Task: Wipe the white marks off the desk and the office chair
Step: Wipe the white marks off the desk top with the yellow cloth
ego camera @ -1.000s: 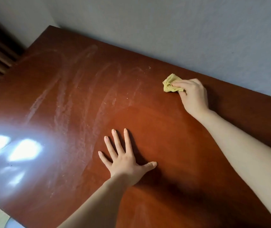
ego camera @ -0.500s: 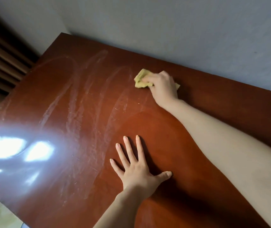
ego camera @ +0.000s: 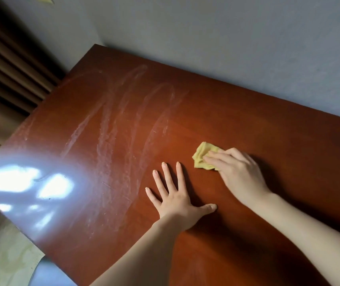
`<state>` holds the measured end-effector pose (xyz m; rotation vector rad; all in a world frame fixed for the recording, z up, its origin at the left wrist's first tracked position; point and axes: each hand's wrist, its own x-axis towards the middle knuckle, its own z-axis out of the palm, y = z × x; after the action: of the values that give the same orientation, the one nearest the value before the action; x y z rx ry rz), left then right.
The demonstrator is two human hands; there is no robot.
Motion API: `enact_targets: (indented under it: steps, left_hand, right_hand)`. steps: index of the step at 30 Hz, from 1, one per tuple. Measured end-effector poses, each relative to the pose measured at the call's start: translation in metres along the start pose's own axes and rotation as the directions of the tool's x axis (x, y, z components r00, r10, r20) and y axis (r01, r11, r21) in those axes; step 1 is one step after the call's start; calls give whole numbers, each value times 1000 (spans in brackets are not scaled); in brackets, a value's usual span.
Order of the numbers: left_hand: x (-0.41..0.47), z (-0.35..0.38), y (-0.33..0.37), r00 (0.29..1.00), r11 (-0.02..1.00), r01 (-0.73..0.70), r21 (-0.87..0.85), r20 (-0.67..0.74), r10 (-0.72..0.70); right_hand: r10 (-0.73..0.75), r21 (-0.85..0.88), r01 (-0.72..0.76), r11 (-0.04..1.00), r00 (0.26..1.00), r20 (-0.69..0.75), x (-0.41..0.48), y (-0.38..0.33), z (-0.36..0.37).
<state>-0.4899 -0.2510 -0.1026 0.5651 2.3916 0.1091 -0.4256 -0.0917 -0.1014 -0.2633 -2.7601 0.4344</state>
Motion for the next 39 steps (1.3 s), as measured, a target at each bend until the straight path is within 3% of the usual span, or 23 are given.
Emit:
enact_targets:
  steps: [8,20,28,32,39]
  left_hand:
    - [2,1,-1,1000,1000,-4,-24,-3,4]
    - [2,4,0,999,1000,-18,-8,-27,18]
    - [3,4,-1,1000,1000,-22,-20,5,22]
    - [3,4,-3,1000,1000,-17,-7,-6,17]
    - [4,3,-2,1000,1000,-1,26,2,1]
  right_hand:
    - [178,-185,-172,967,984,16,16,48,-19]
    - [456,-182,-453,873,890,-31,170,43,35]
    - [344,-67,-339,938,933,102,198,-13,62]
    - [82,20,-86,996,985,154,161,-42,66]
    - [-7,139,-11,990,992,126,65,-47,41]
